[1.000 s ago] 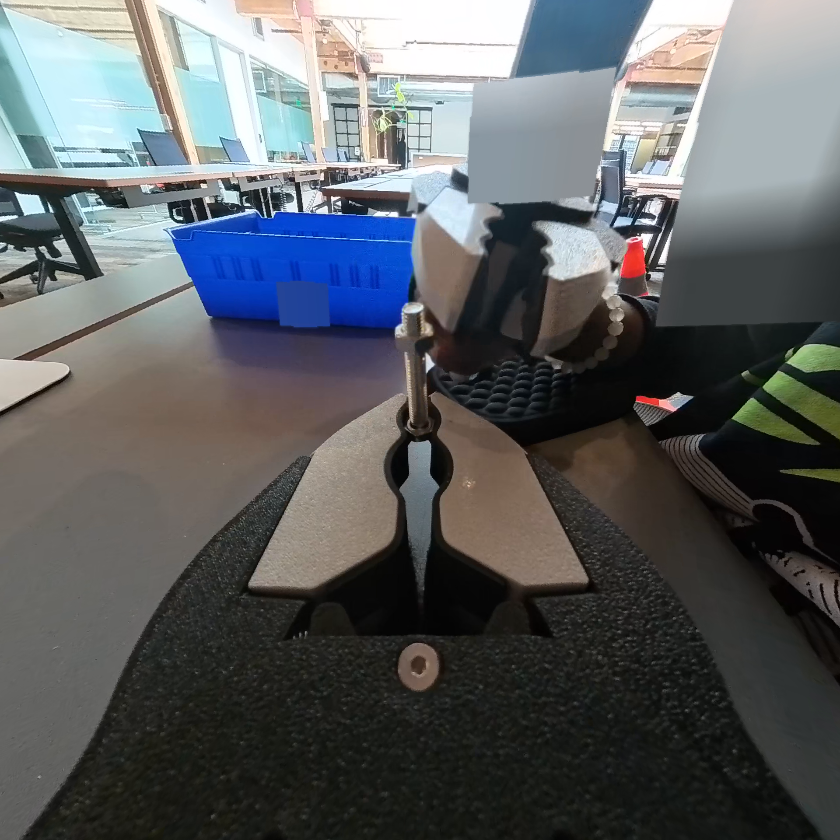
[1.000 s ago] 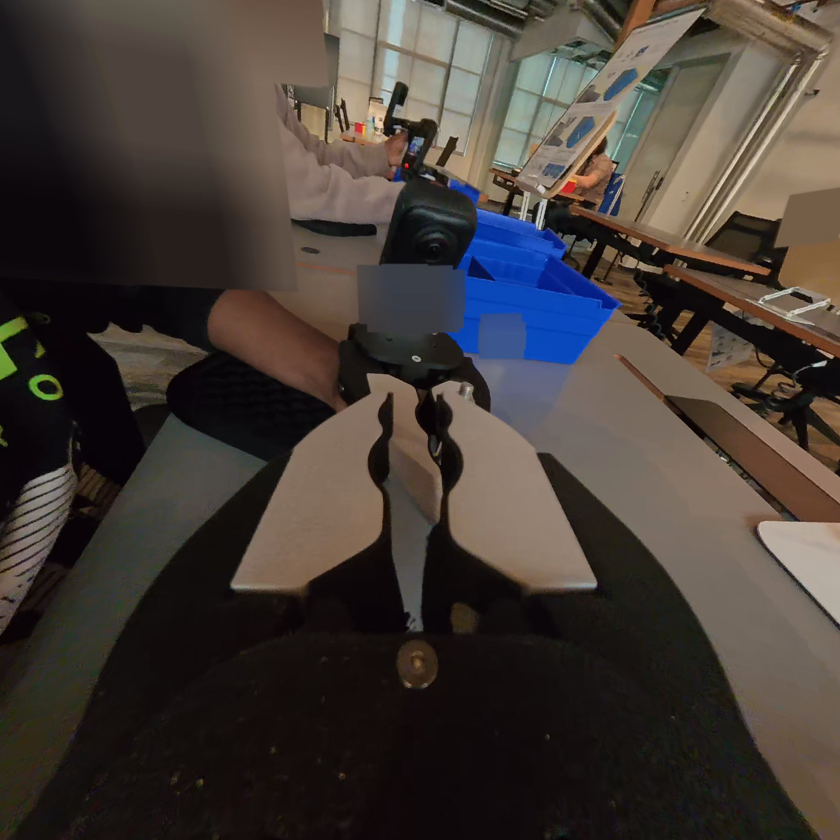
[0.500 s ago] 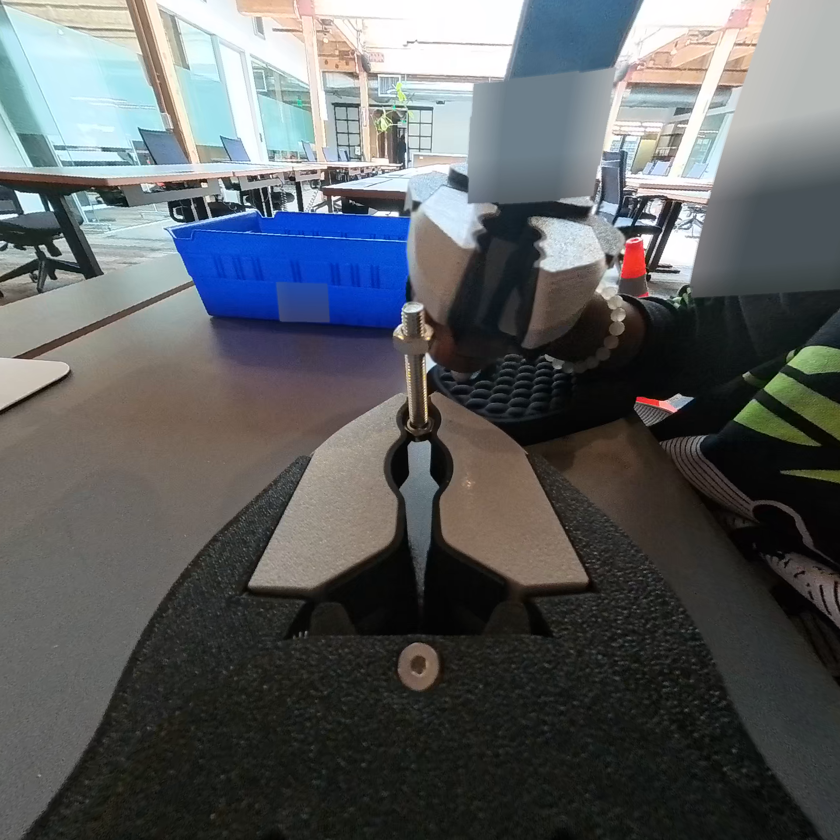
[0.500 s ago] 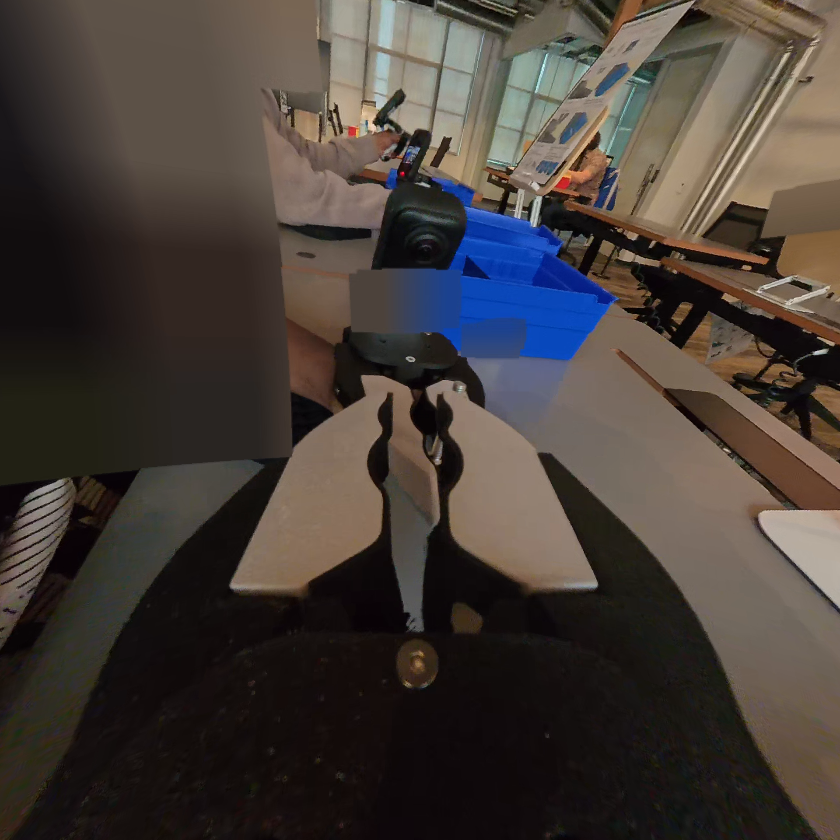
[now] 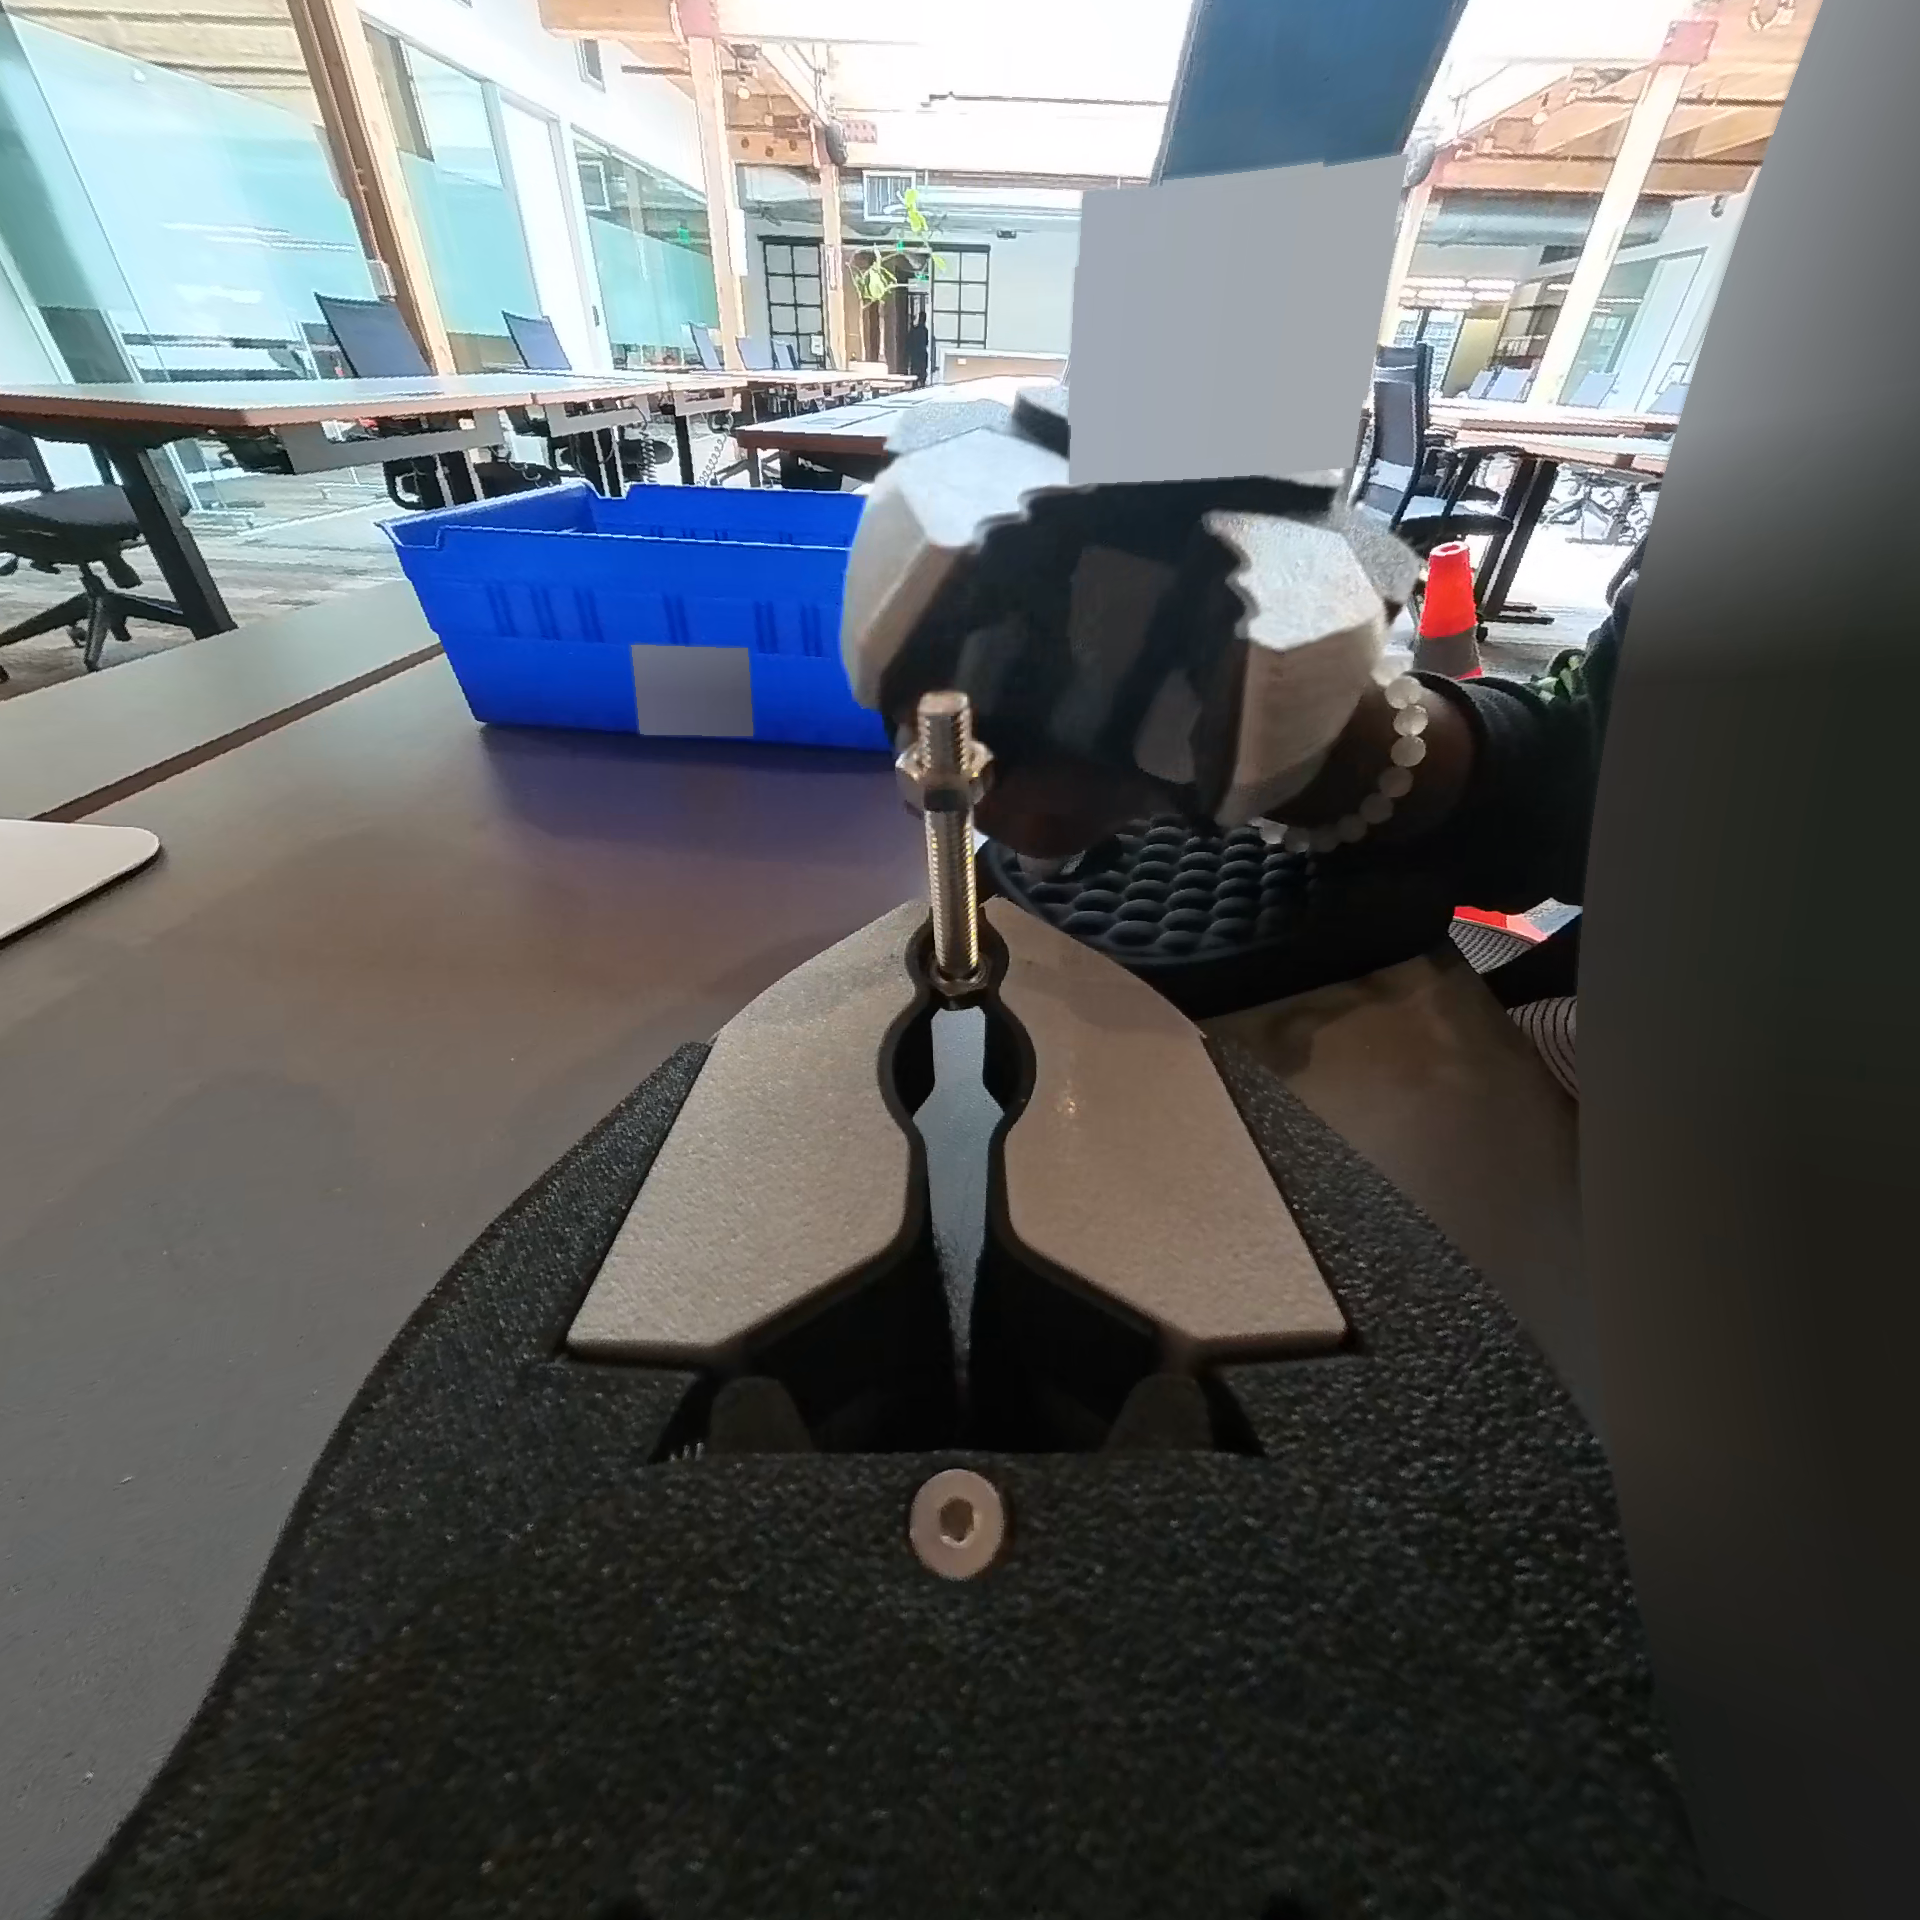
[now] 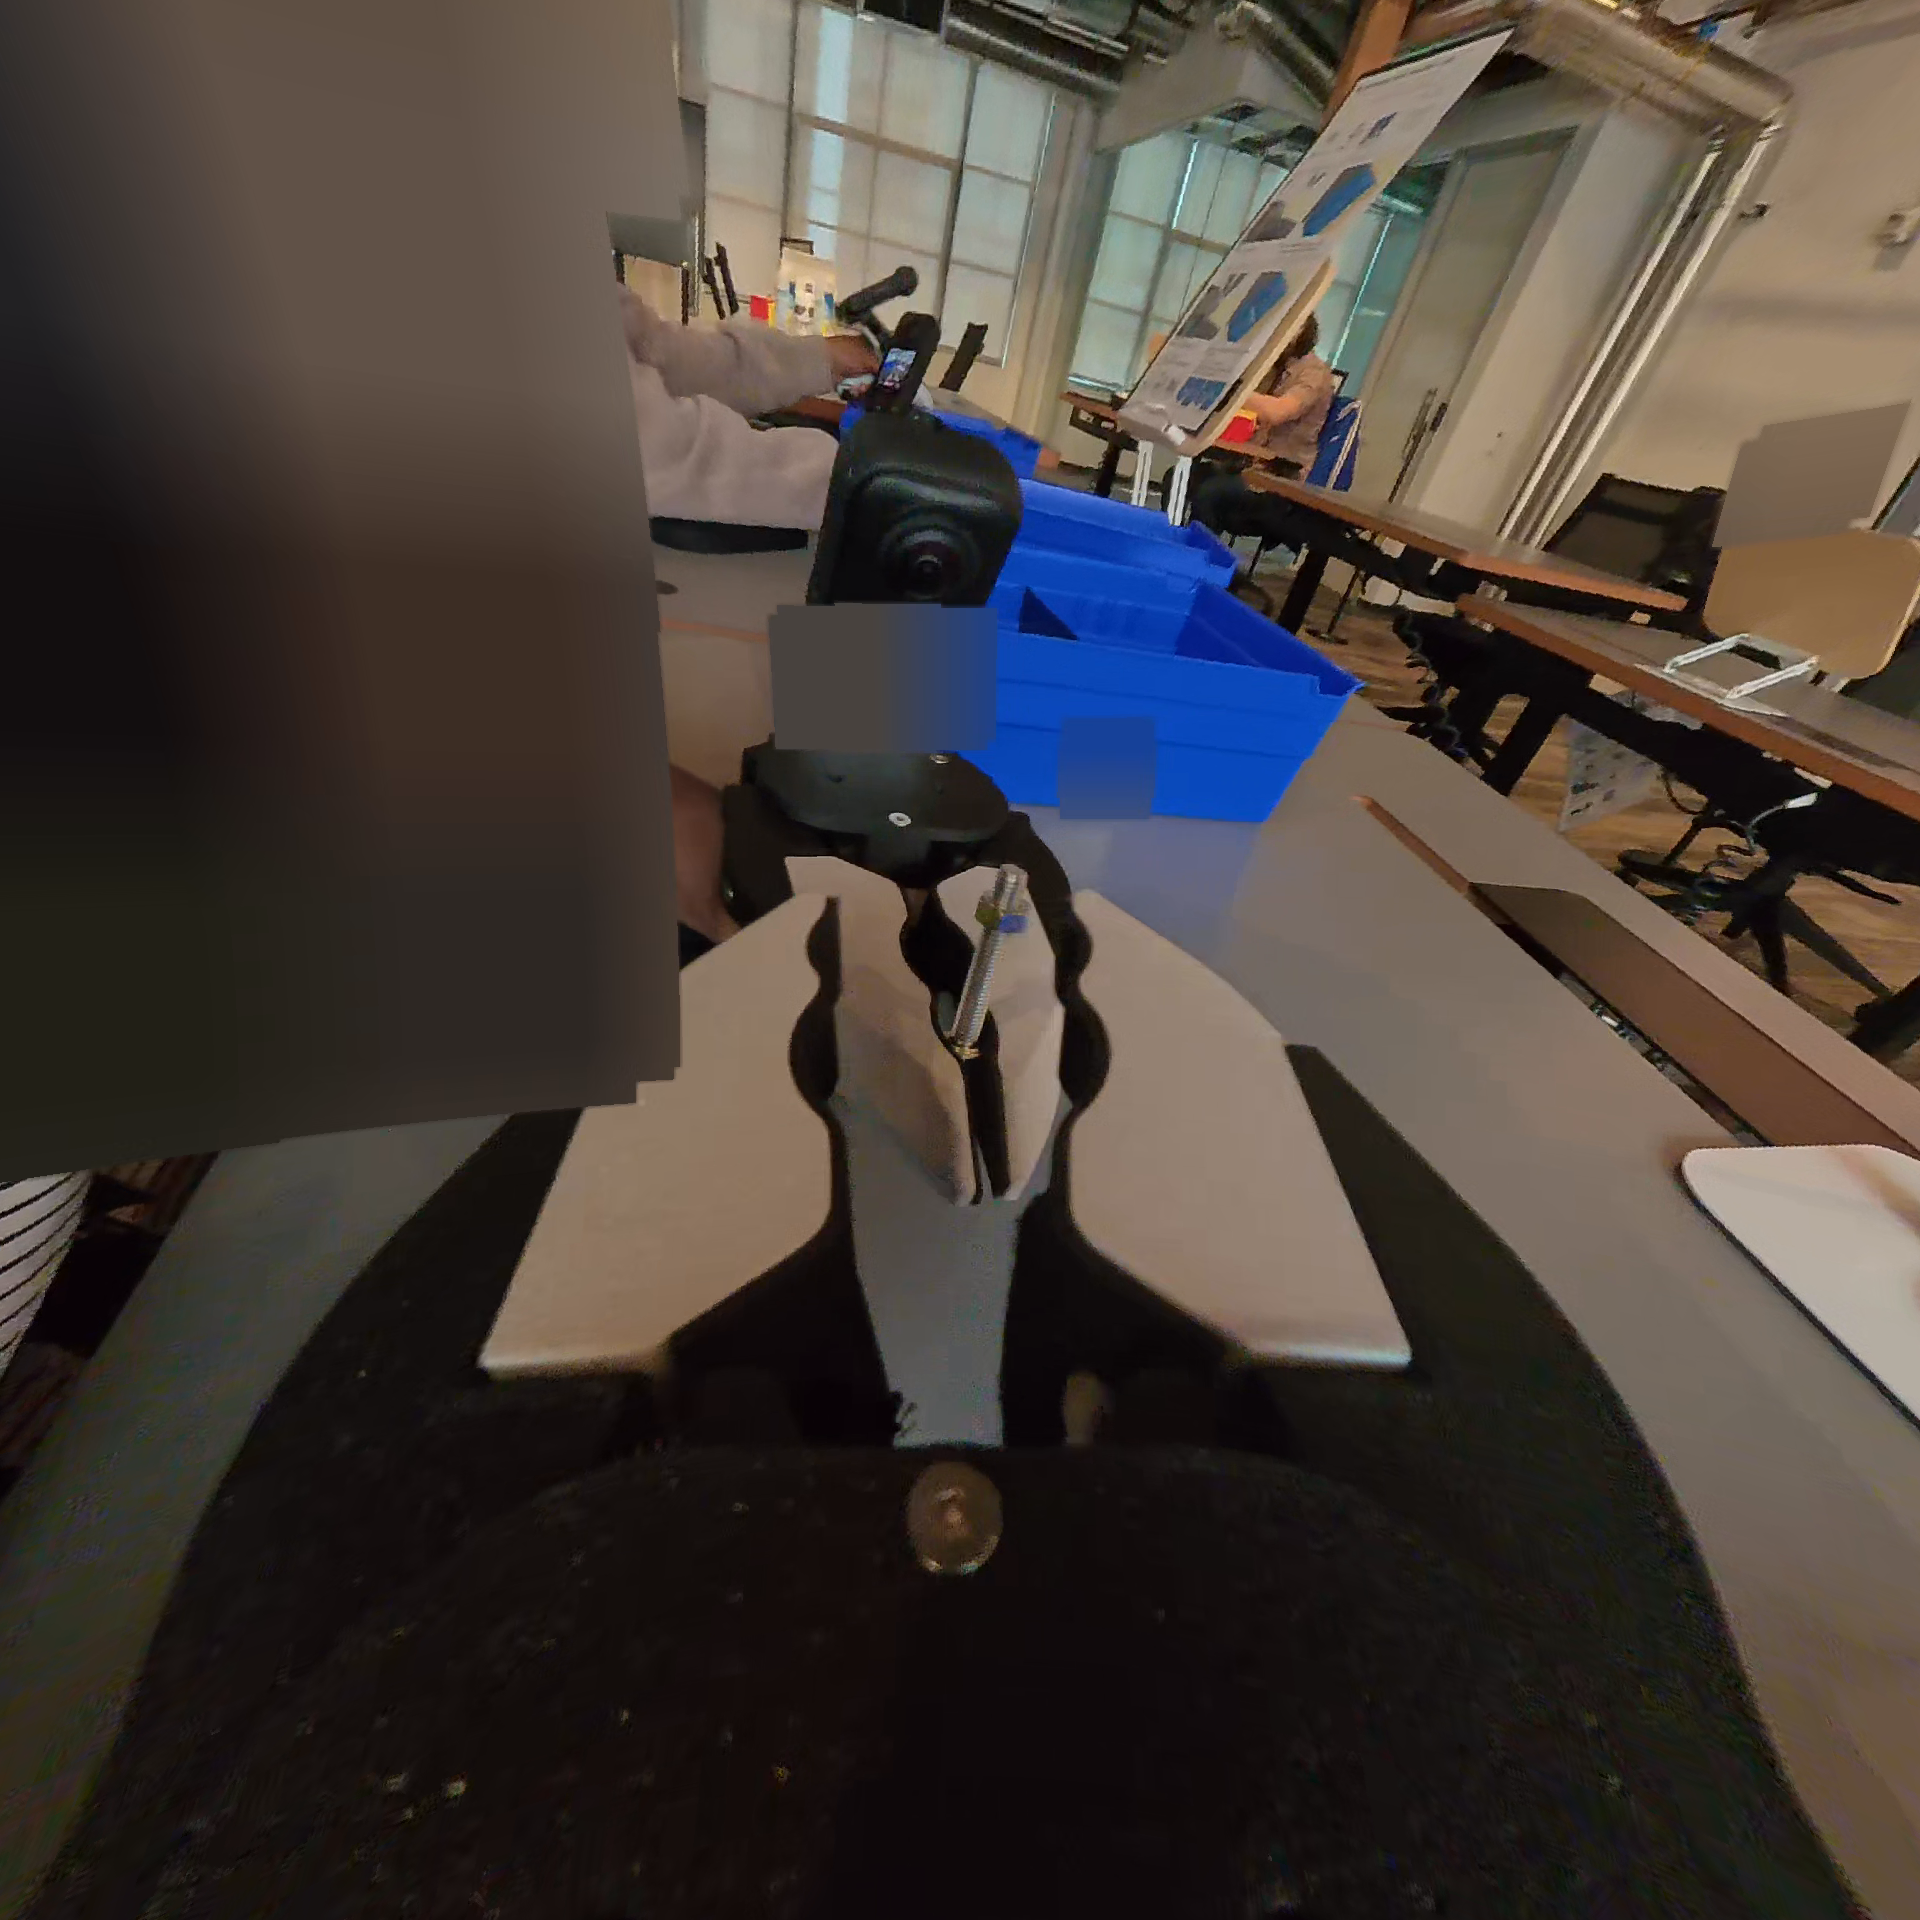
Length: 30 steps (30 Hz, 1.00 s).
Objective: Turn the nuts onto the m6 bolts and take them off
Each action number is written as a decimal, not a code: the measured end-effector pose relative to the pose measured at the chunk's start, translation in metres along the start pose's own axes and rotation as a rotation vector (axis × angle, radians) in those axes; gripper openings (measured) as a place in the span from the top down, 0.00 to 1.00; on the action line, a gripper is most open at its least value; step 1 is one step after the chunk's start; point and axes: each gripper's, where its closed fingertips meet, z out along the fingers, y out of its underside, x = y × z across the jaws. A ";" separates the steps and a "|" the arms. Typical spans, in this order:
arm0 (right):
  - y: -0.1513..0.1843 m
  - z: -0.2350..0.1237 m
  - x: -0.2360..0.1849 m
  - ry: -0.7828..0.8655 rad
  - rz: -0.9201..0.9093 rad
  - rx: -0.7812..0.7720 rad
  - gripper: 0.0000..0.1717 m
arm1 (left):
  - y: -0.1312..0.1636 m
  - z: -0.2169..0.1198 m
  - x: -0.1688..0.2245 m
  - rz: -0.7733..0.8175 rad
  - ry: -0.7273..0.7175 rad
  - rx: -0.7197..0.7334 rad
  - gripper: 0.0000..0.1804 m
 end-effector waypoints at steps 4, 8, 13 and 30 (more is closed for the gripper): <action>0.006 0.003 -0.007 -0.035 -0.016 -0.044 0.80 | 0.000 0.000 0.000 0.000 0.000 0.000 0.98; 0.001 -0.001 -0.008 -0.053 0.012 -0.021 0.91 | 0.000 0.000 0.000 -0.002 0.000 0.001 0.98; 0.001 0.002 -0.002 -0.011 -0.007 -0.008 0.76 | 0.000 0.000 0.000 -0.001 0.000 -0.001 0.98; 0.021 0.007 0.005 0.017 0.065 -0.116 0.89 | 0.000 0.001 0.001 0.007 0.002 -0.005 0.98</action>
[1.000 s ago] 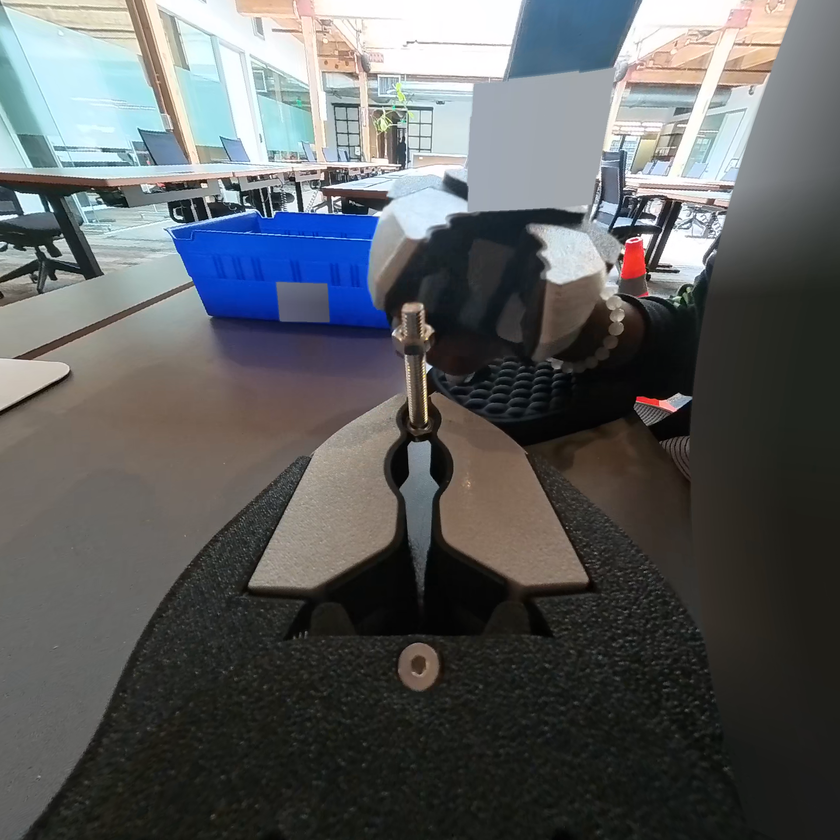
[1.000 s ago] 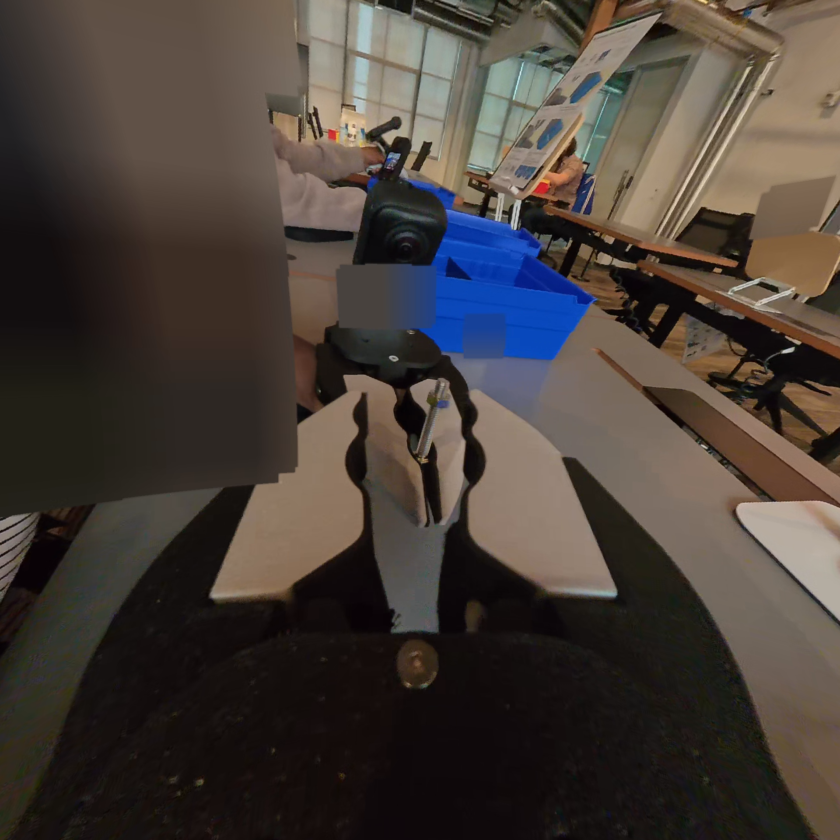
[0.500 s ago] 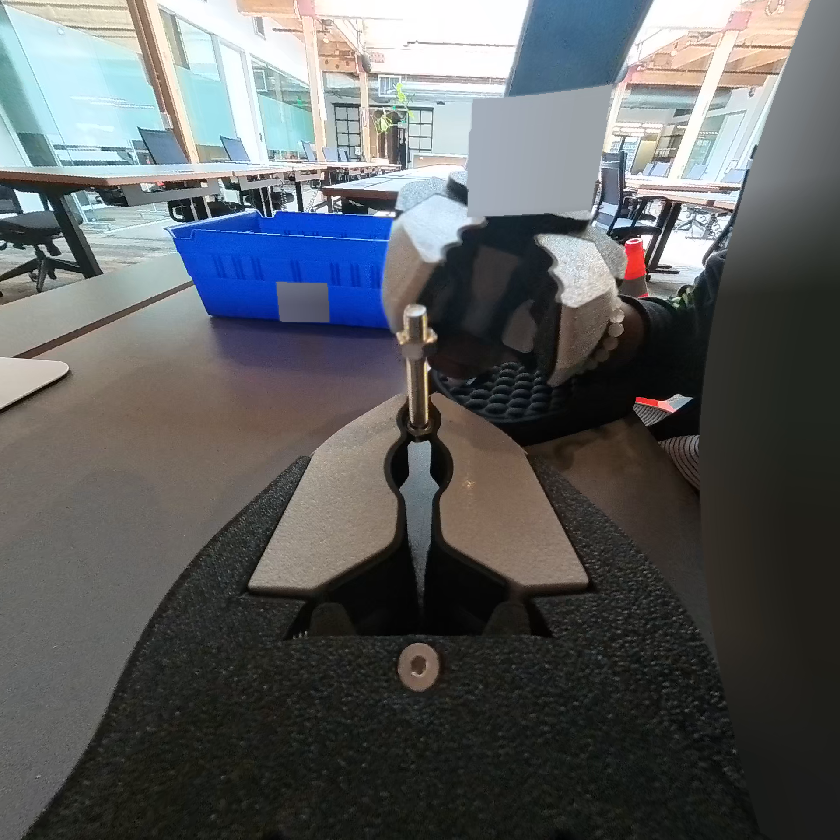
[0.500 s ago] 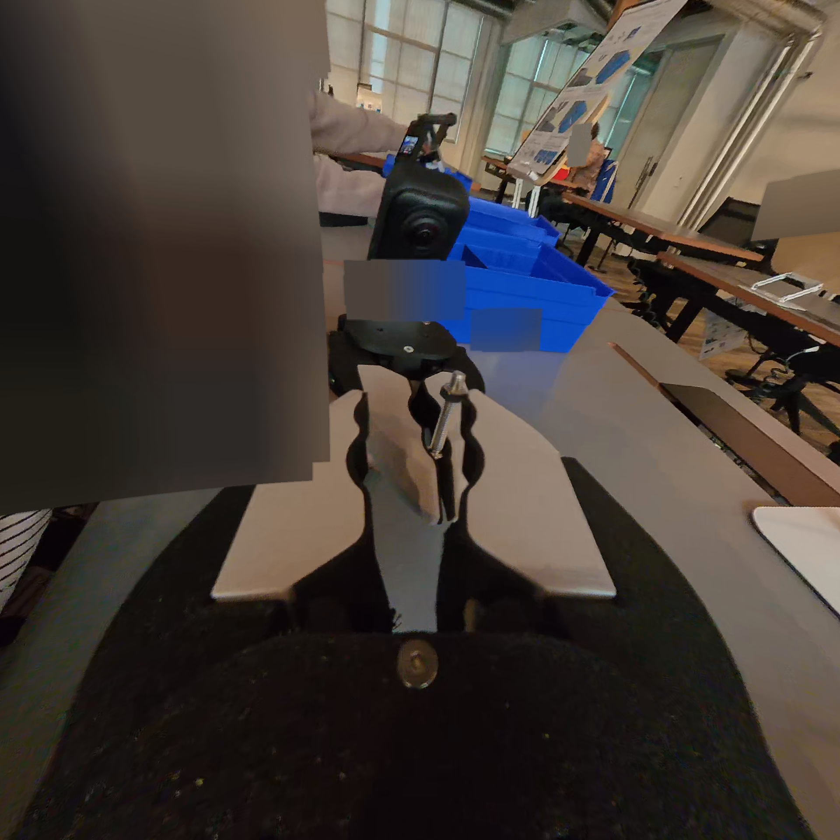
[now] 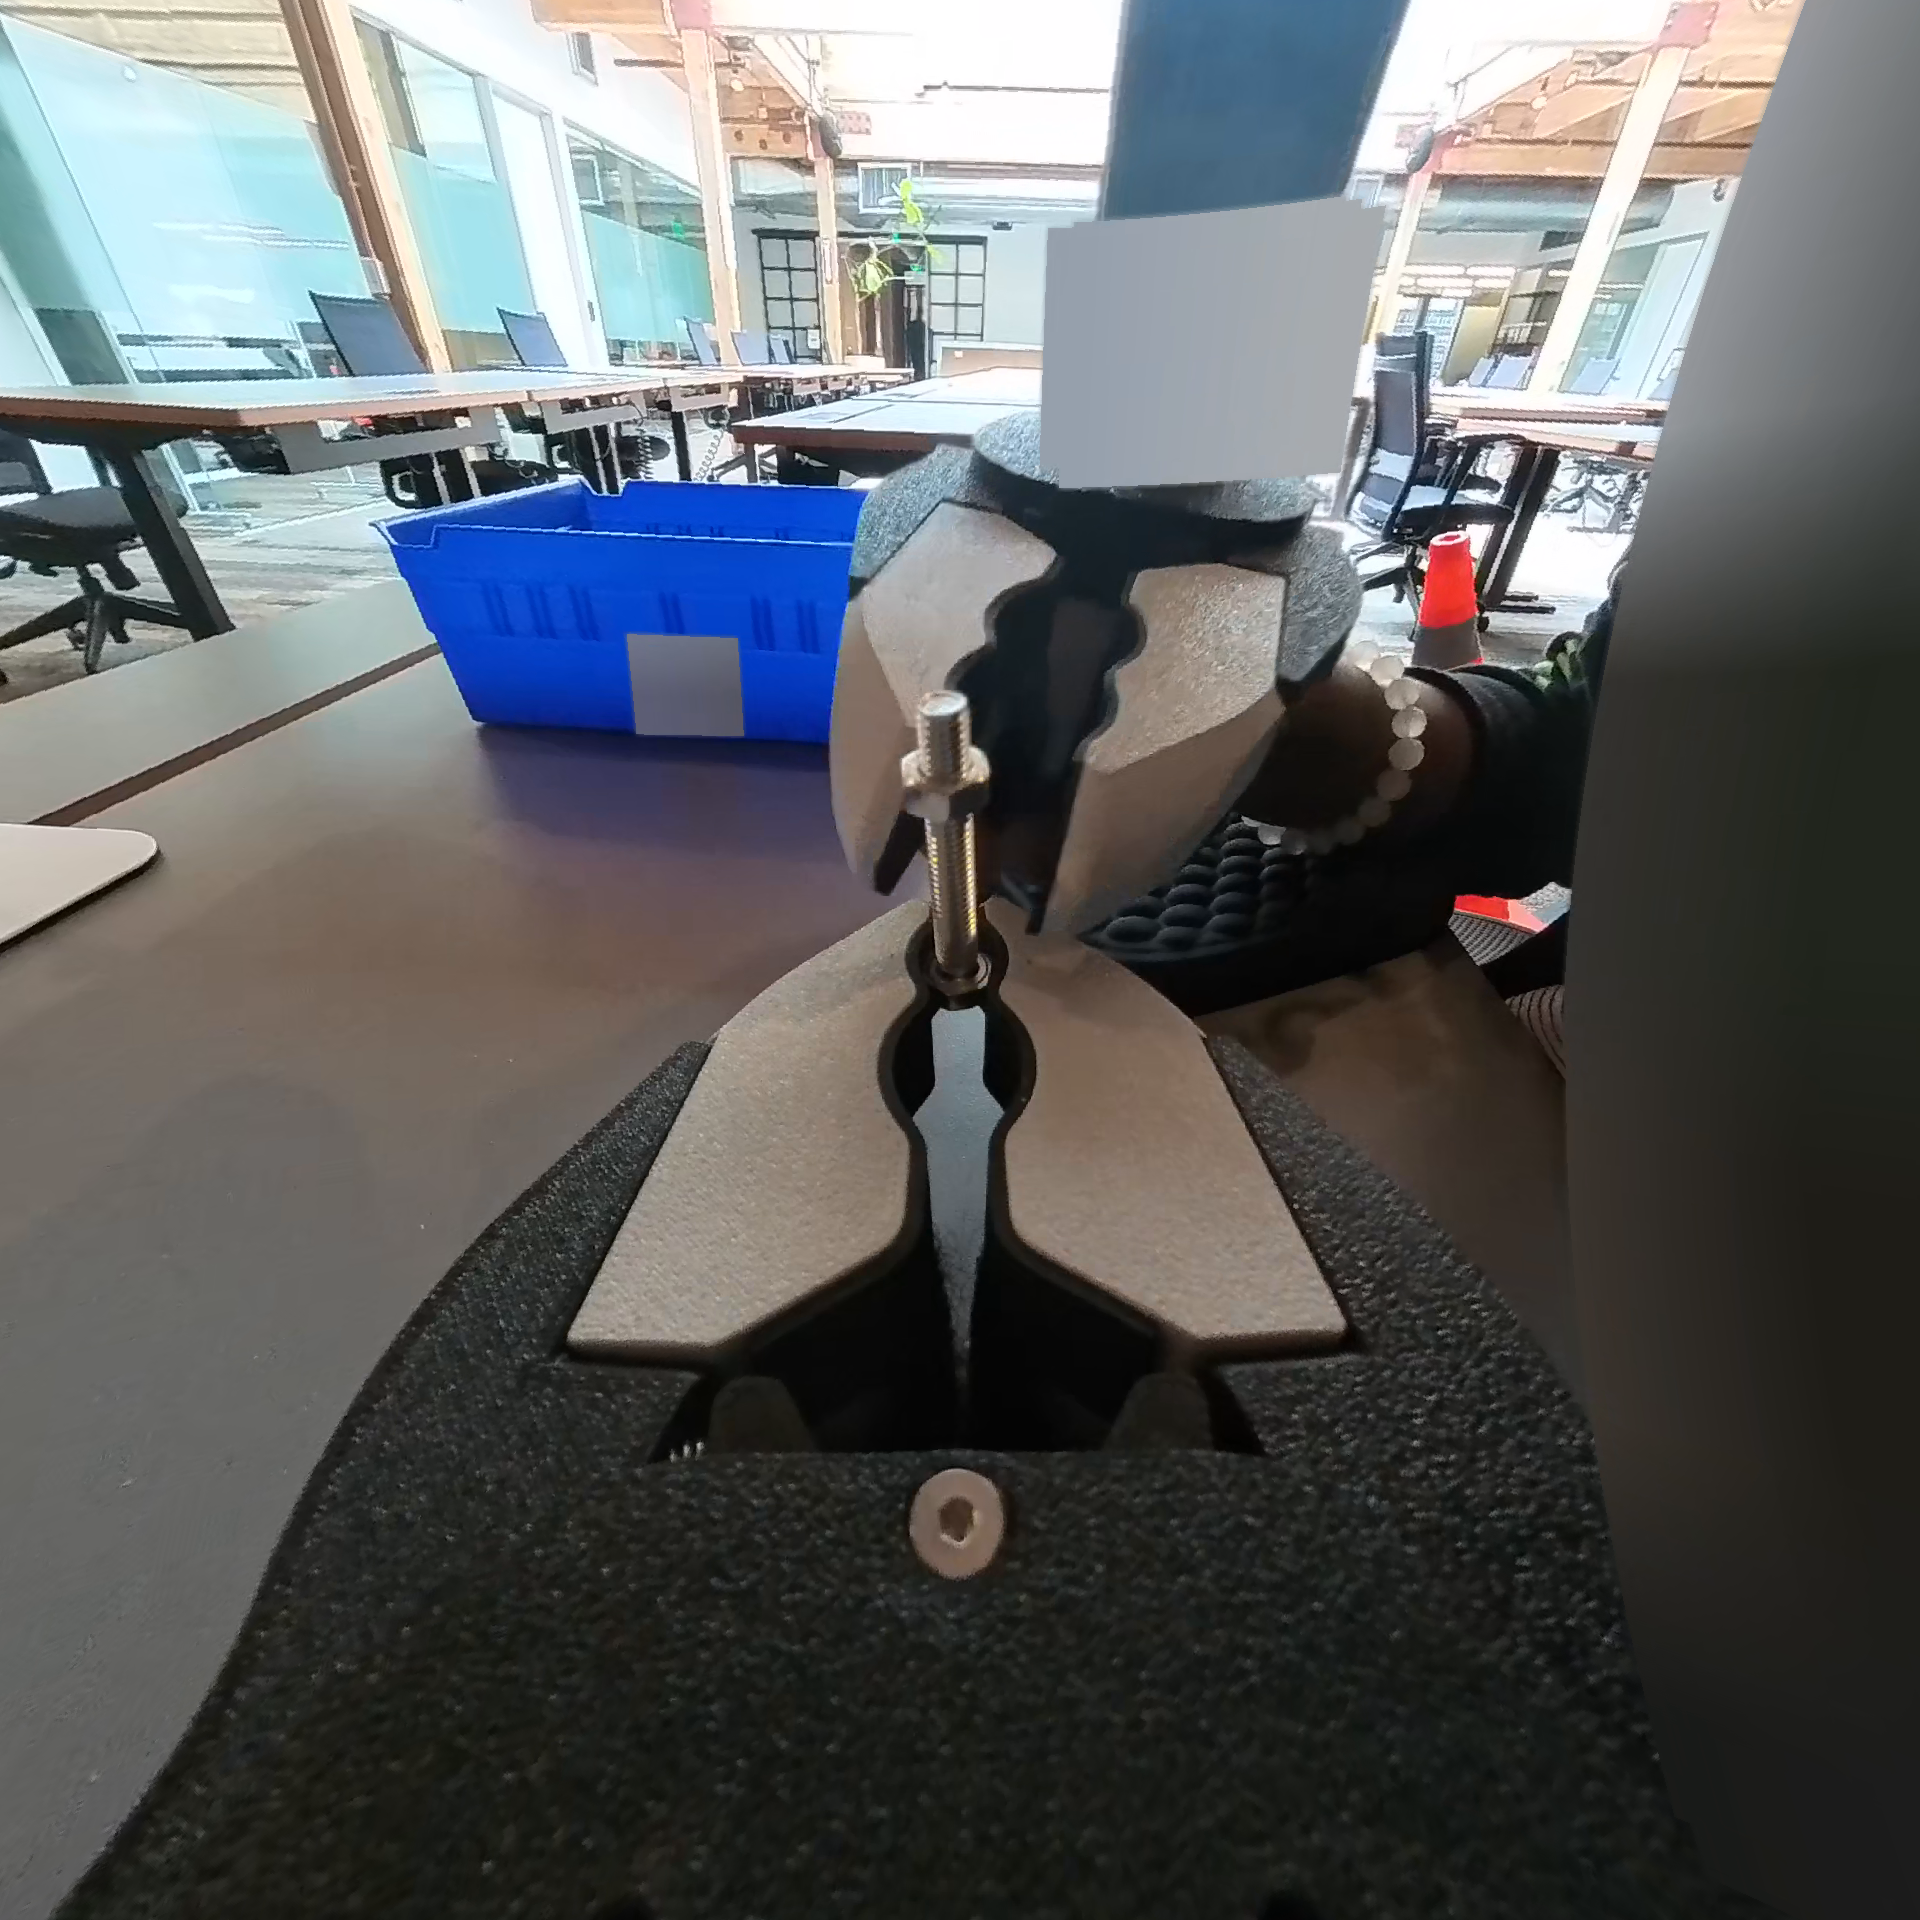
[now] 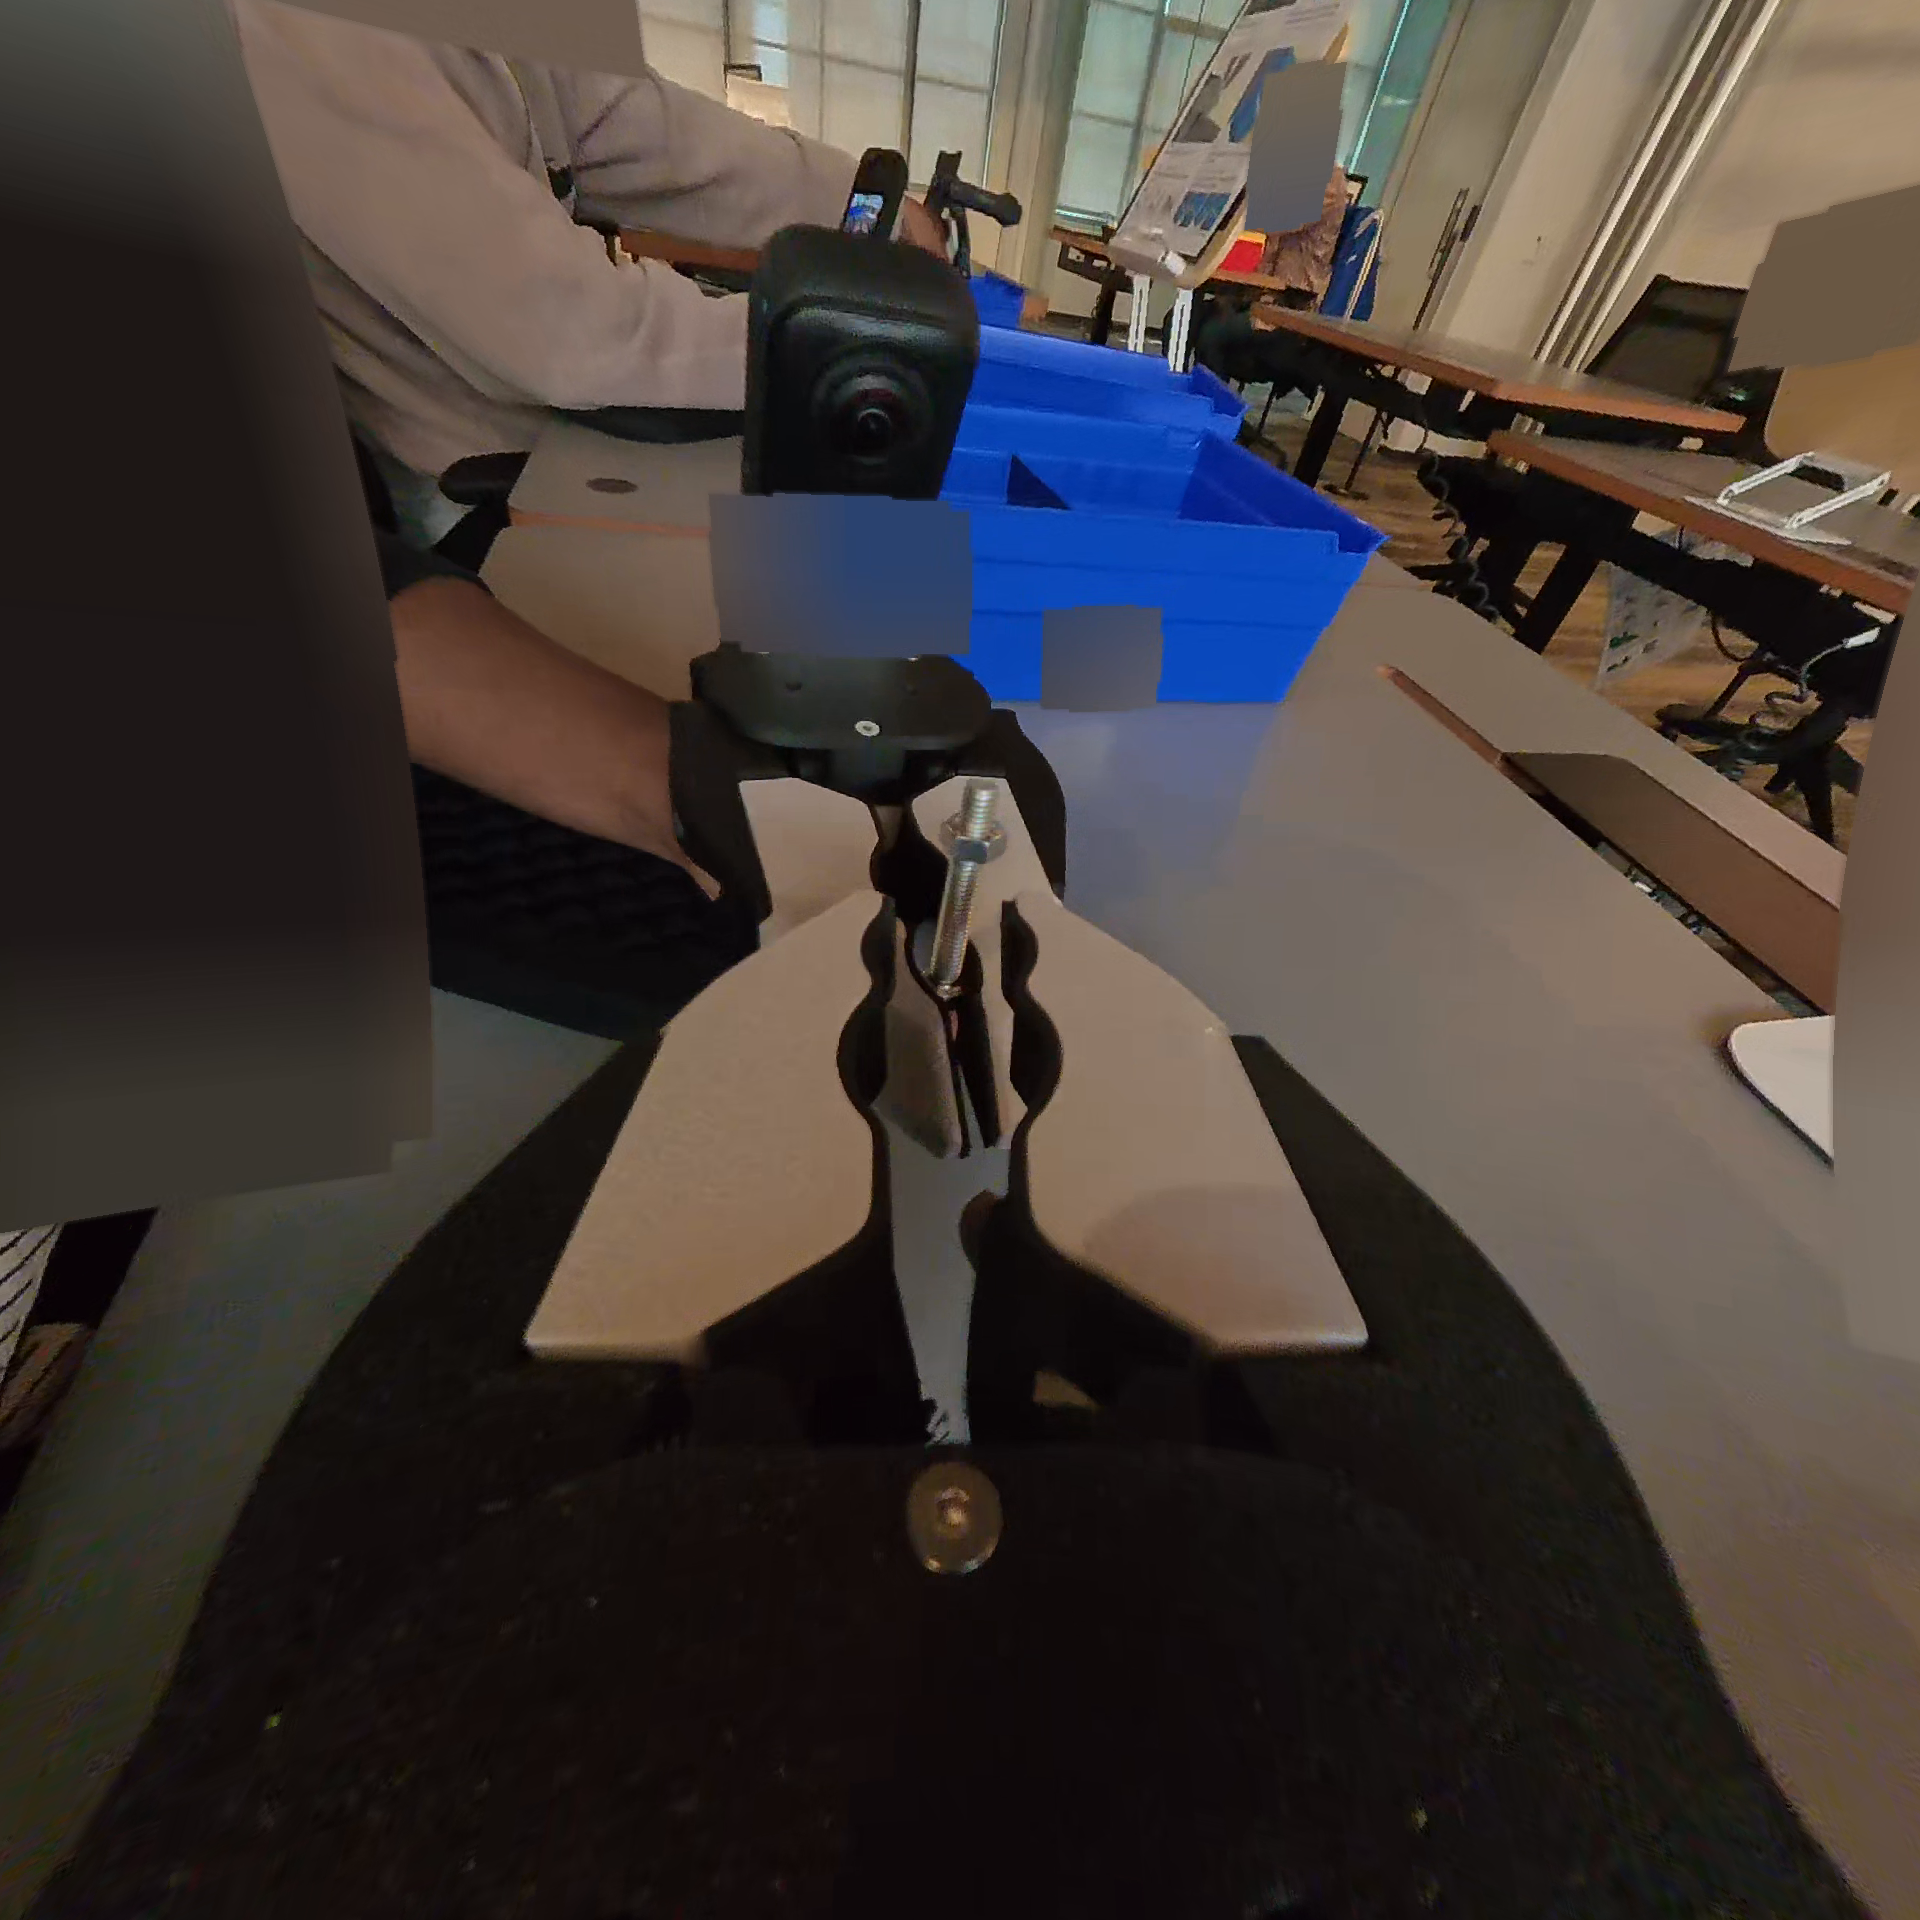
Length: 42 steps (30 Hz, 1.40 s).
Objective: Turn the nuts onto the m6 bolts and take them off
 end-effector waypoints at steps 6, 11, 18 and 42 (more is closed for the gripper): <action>-0.001 -0.001 0.000 -0.008 0.025 0.008 0.97 | 0.001 0.001 0.001 0.012 0.004 -0.009 0.98; -0.002 -0.001 0.001 -0.008 0.058 0.008 0.98 | 0.000 0.001 0.001 0.004 0.002 -0.004 0.97; -0.010 -0.008 0.009 0.015 0.085 0.053 0.98 | -0.011 -0.003 -0.013 -0.003 -0.104 0.091 0.65; -0.040 -0.183 0.165 0.604 0.187 -0.125 0.97 | -0.013 -0.011 -0.035 0.078 -0.255 0.101 0.48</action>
